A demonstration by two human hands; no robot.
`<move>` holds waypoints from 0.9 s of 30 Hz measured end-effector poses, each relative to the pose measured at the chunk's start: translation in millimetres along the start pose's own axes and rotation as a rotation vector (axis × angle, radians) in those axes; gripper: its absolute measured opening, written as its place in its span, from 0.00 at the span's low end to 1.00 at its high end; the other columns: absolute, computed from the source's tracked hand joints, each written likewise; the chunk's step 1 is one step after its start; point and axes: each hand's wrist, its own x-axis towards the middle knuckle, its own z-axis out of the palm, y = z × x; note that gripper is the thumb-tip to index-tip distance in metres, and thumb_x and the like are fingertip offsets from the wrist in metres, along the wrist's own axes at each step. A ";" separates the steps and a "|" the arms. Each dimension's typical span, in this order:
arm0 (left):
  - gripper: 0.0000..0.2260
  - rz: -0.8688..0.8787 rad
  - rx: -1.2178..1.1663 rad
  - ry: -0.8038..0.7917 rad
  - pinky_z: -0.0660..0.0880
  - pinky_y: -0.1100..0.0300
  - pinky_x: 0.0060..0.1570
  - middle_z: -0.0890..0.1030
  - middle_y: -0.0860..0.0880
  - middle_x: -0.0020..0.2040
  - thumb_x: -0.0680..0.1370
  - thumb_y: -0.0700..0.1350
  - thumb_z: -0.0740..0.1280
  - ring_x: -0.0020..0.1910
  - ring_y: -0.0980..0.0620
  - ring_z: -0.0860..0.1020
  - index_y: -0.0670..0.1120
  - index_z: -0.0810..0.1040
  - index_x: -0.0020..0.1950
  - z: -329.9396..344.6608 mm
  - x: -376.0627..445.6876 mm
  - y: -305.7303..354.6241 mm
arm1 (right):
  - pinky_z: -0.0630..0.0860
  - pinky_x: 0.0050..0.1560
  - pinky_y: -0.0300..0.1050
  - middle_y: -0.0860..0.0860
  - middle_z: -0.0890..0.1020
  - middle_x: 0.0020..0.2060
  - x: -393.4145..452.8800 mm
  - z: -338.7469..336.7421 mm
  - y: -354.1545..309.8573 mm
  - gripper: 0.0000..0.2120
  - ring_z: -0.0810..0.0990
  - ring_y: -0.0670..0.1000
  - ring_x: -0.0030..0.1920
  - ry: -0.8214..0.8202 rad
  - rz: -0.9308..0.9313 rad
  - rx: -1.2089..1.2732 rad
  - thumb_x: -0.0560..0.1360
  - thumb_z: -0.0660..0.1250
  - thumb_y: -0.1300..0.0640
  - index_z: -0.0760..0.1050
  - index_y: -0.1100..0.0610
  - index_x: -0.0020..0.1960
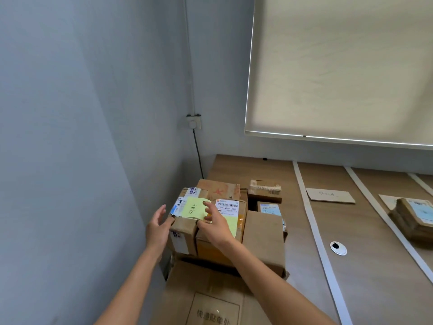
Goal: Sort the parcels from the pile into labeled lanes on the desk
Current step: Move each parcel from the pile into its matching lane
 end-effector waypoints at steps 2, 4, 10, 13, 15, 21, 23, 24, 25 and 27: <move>0.22 -0.069 -0.014 -0.042 0.72 0.67 0.42 0.73 0.43 0.66 0.79 0.41 0.63 0.58 0.51 0.72 0.46 0.65 0.72 3.4 4.2 -12.5 | 0.76 0.47 0.32 0.52 0.67 0.71 4.1 11.9 1.6 0.30 0.70 0.48 0.65 -0.026 0.019 -0.008 0.76 0.64 0.60 0.57 0.47 0.73; 0.21 -0.110 -0.045 -0.041 0.70 0.68 0.39 0.75 0.43 0.63 0.79 0.41 0.63 0.53 0.53 0.73 0.46 0.66 0.72 6.3 5.4 -22.5 | 0.75 0.59 0.41 0.52 0.67 0.71 5.3 21.9 3.2 0.31 0.69 0.51 0.68 -0.024 0.016 -0.069 0.76 0.65 0.59 0.55 0.47 0.74; 0.21 -0.106 -0.166 -0.002 0.72 0.68 0.40 0.76 0.45 0.61 0.78 0.40 0.65 0.51 0.54 0.74 0.46 0.68 0.70 1.3 5.8 -31.0 | 0.73 0.65 0.51 0.51 0.67 0.71 5.5 37.9 -4.0 0.32 0.68 0.52 0.69 -0.020 -0.009 -0.064 0.74 0.66 0.59 0.56 0.47 0.74; 0.21 -0.064 -0.216 0.041 0.74 0.60 0.50 0.76 0.43 0.63 0.77 0.41 0.66 0.59 0.47 0.75 0.45 0.68 0.70 -7.4 3.7 -26.8 | 0.70 0.67 0.54 0.50 0.67 0.71 3.4 43.6 -13.2 0.32 0.66 0.52 0.69 -0.009 -0.069 -0.092 0.74 0.67 0.56 0.57 0.47 0.74; 0.22 -0.006 -0.263 0.068 0.74 0.60 0.50 0.76 0.43 0.63 0.77 0.40 0.66 0.61 0.45 0.74 0.45 0.68 0.70 -12.2 -0.8 -18.4 | 0.67 0.69 0.53 0.49 0.66 0.71 1.7 44.6 -20.1 0.32 0.64 0.51 0.69 0.018 -0.138 -0.124 0.73 0.67 0.56 0.58 0.46 0.73; 0.23 0.216 -0.399 0.136 0.78 0.64 0.46 0.75 0.45 0.63 0.76 0.39 0.67 0.61 0.49 0.75 0.45 0.67 0.70 -11.2 -19.8 35.2 | 0.70 0.50 0.28 0.45 0.64 0.63 -13.3 34.5 -53.8 0.30 0.66 0.41 0.60 0.074 -0.311 0.028 0.73 0.68 0.54 0.59 0.36 0.68; 0.21 0.304 -0.408 0.132 0.79 0.67 0.44 0.75 0.47 0.61 0.76 0.39 0.67 0.59 0.51 0.76 0.46 0.68 0.67 -1.8 -30.1 58.2 | 0.70 0.51 0.28 0.42 0.63 0.61 -20.1 18.2 -60.5 0.30 0.65 0.40 0.60 0.138 -0.361 0.072 0.74 0.67 0.57 0.59 0.35 0.68; 0.20 0.345 -0.398 0.112 0.79 0.68 0.44 0.76 0.49 0.60 0.75 0.39 0.67 0.58 0.53 0.76 0.48 0.68 0.66 5.5 -36.7 69.3 | 0.72 0.56 0.32 0.42 0.63 0.61 -23.8 6.9 -62.1 0.31 0.66 0.41 0.62 0.172 -0.380 0.088 0.74 0.67 0.58 0.58 0.36 0.68; 0.20 0.375 -0.387 0.082 0.79 0.67 0.44 0.76 0.50 0.59 0.75 0.39 0.68 0.58 0.53 0.76 0.49 0.68 0.66 14.8 -43.7 79.6 | 0.72 0.61 0.39 0.43 0.63 0.63 -27.6 -5.9 -62.8 0.31 0.66 0.43 0.64 0.207 -0.394 0.098 0.74 0.67 0.59 0.58 0.36 0.68; 0.22 0.395 -0.353 0.020 0.79 0.62 0.48 0.75 0.50 0.61 0.75 0.40 0.68 0.60 0.52 0.75 0.49 0.67 0.67 38.1 -57.1 97.0 | 0.71 0.64 0.46 0.45 0.62 0.66 -36.6 -35.2 -63.2 0.34 0.66 0.48 0.68 0.280 -0.397 0.101 0.73 0.69 0.60 0.56 0.34 0.67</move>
